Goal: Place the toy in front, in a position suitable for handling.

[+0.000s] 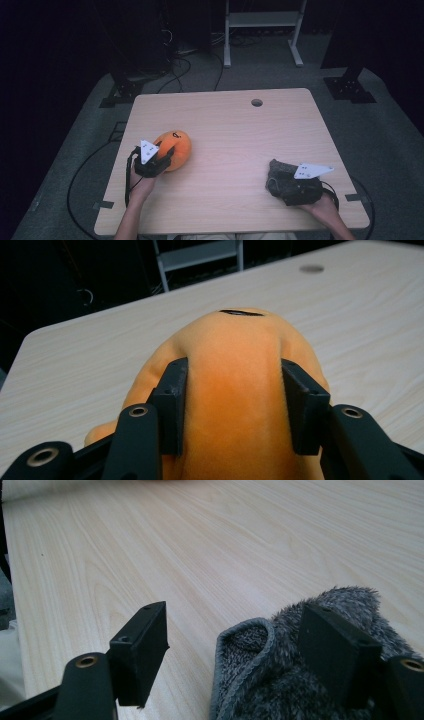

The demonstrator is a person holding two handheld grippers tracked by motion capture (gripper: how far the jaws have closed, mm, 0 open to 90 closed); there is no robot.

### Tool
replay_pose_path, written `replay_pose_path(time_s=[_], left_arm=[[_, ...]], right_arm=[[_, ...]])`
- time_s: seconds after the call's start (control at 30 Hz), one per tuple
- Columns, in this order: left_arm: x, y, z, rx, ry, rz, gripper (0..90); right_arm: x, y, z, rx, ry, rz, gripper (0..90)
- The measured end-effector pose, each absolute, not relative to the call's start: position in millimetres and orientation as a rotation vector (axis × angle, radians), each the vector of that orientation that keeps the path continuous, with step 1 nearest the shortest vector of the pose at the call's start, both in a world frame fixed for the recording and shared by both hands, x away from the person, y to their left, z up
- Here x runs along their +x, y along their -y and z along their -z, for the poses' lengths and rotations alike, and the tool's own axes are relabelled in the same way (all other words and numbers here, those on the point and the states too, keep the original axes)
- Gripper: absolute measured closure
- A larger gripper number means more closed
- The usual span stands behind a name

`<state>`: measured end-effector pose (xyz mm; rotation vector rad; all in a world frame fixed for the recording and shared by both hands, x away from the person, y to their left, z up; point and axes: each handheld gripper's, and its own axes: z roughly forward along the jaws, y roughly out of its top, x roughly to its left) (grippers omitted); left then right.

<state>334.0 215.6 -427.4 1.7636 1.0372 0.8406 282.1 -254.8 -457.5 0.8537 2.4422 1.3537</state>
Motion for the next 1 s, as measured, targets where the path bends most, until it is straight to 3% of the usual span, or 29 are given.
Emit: replay_pose_path(time_s=[0.37, 0.73, 1.0], left_arm=[[325.3, -210.2, 413.1, 1.683, -0.997, -0.8, 52.5], [316.4, -152.4, 403.1, 1.718, -0.808, -0.661, 51.4], [312.7, -124.9, 408.8, 1.772, -0.73, -0.628, 51.1]], right_arm=[[282.2, 254.7, 457.2, 0.852, -2.437, -1.358, 26.9], [284.4, 258.0, 457.1, 0.881, -2.42, -1.36, 26.9], [284.1, 259.5, 456.2, 0.879, -2.409, -1.361, 26.9]])
